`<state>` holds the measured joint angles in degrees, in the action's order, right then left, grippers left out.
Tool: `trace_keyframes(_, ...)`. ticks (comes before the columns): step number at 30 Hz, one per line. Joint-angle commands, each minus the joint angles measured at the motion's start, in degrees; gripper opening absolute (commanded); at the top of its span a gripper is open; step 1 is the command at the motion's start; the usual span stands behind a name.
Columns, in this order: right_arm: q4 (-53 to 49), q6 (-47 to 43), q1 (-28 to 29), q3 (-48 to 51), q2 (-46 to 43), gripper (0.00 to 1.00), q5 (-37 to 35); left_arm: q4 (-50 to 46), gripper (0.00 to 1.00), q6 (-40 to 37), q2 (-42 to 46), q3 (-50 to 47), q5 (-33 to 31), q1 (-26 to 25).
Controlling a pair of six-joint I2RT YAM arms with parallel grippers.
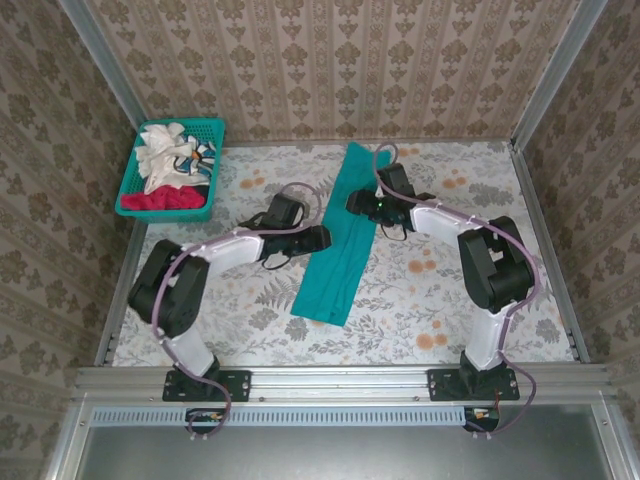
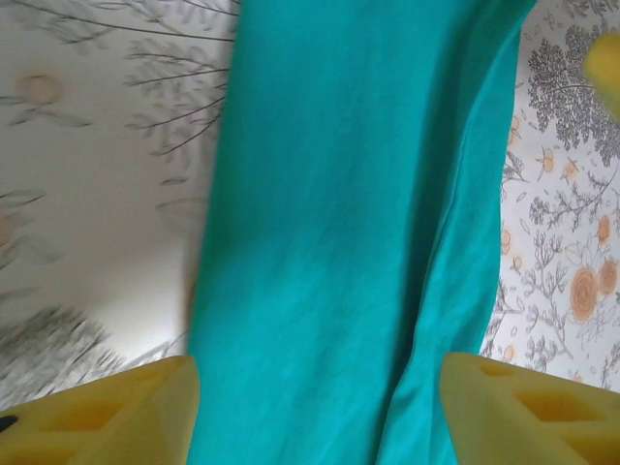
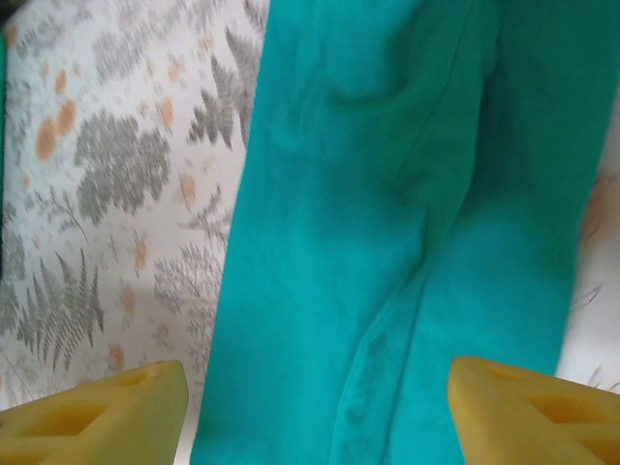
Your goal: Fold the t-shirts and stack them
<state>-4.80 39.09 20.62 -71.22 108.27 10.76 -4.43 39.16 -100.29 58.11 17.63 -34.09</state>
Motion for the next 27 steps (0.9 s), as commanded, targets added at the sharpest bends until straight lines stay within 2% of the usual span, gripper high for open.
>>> trace_keyframes(1, 3.2, 4.0, -0.3, 0.3, 2.9, 0.72, -1.2, 1.9, 0.63, 0.7, -5.2, 2.2, 6.8, -0.2)
trace_keyframes(9, -0.3, 2.9, -4.0, -8.7, 11.6, 0.72, -3.5, 5.9, 0.61, 4.4, -7.6, -2.5, 7.7, -3.0)
trace_keyframes(19, -8.4, 3.1, -6.1, -29.5, 27.7, 0.72, 2.2, 12.0, 0.61, 10.6, -8.6, -4.5, 4.7, -6.7)
trace_keyframes(22, -8.4, 3.3, -5.9, -31.4, 27.9, 0.72, 2.4, 12.1, 0.62, 10.8, -7.9, -4.6, 4.1, -6.4)
trace_keyframes(27, -7.7, 0.3, -6.2, -27.3, 21.0, 0.72, -0.1, 9.4, 0.64, 8.1, -3.4, -5.6, 2.0, -4.0)
